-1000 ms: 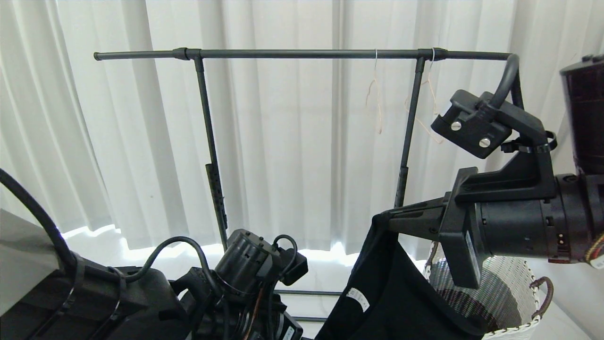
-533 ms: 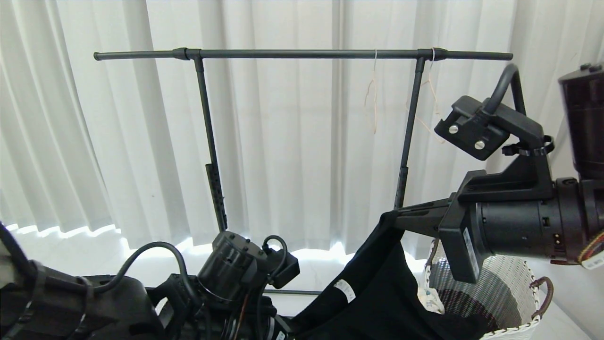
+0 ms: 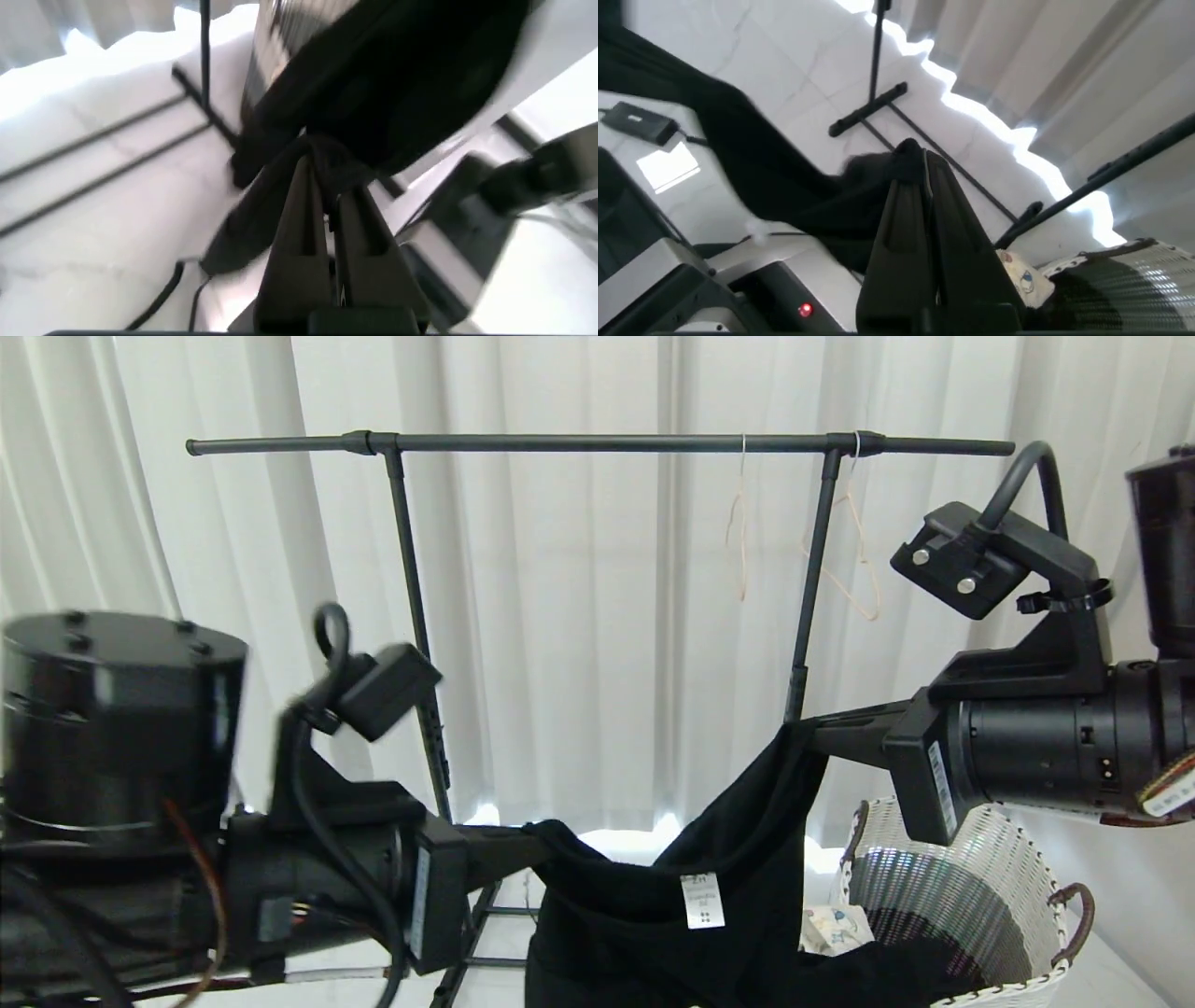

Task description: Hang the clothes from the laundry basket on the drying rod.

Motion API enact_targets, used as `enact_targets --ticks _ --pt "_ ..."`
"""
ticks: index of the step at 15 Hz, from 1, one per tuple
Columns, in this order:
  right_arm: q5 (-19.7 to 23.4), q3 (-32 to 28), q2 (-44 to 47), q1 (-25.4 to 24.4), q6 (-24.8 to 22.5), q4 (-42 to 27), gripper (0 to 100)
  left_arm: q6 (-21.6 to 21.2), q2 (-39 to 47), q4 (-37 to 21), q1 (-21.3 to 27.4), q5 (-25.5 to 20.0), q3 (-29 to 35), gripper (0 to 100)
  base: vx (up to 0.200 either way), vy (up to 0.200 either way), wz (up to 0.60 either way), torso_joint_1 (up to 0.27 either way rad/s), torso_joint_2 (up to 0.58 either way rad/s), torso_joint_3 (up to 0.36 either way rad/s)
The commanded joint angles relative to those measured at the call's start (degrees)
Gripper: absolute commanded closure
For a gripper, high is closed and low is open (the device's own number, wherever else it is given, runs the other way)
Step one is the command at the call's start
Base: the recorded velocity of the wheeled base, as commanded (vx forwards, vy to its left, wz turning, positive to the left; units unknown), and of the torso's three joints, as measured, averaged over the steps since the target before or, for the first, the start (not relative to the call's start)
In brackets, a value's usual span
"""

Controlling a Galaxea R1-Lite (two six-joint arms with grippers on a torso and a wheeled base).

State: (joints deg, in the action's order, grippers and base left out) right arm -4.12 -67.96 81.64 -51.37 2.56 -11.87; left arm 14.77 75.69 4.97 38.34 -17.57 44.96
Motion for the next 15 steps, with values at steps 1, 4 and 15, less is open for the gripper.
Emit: enact_targets --ticks 1,4,15 --pt "-0.98 -0.15 -0.17 0.04 -0.19 0.18 100 0.08 -7.75 -4.8 -1.43 -0.01 7.6 100 0.0 0.0 0.0 0.0 0.0 0.0" --pt "-3.88 -0.42 -0.52 0.66 -0.36 1.33 100 -7.22 -7.49 -9.9 -3.62 -0.01 14.28 100 0.0 0.0 0.0 0.0 0.0 0.0" --pt "-10.91 -0.15 -5.18 0.39 -0.89 0.8 100 -30.68 -5.64 -16.49 -10.48 2.8 13.31 0 0.0 0.0 0.0 0.0 0.0 0.0"
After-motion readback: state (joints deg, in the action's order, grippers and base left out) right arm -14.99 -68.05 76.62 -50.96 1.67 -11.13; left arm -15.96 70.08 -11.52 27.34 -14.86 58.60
